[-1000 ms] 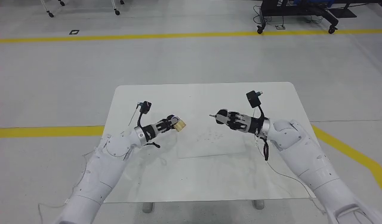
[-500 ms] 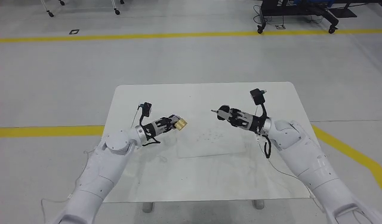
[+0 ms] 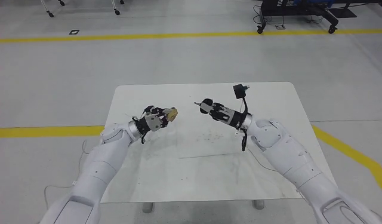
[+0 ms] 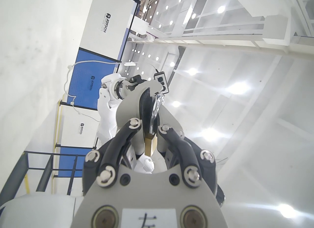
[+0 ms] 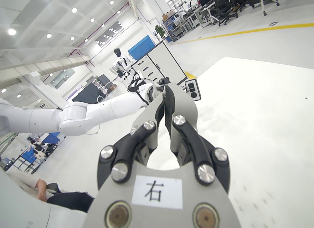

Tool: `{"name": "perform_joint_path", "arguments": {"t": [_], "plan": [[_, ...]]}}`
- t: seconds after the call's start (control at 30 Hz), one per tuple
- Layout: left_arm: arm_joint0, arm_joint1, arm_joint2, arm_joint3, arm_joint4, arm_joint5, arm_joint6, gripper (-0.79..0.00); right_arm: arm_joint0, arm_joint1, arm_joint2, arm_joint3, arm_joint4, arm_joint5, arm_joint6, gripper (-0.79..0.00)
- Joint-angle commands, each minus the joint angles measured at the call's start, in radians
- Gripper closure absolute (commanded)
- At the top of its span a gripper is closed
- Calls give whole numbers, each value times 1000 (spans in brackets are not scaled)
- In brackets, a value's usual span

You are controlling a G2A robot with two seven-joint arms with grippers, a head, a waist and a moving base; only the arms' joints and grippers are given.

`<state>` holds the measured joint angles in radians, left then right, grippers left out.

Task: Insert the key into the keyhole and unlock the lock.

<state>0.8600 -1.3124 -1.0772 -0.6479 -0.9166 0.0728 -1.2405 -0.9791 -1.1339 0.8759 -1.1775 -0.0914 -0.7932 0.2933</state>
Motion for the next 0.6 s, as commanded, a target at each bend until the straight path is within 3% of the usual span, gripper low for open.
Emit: {"name": "perform_joint_path", "arguments": {"t": [0.0, 0.4, 0.57], "plan": [[-9, -5, 0, 21, -17, 9, -7, 0, 4, -7, -5, 3, -21, 16, -27, 0], [-26, -17, -9, 65, -42, -18, -23, 0, -2, -21, -16, -11, -29, 26, -61, 0], [-18, -24, -16, 64, -47, -67, 36, 0, -20, -27, -26, -45, -21, 80, -57, 0]]}}
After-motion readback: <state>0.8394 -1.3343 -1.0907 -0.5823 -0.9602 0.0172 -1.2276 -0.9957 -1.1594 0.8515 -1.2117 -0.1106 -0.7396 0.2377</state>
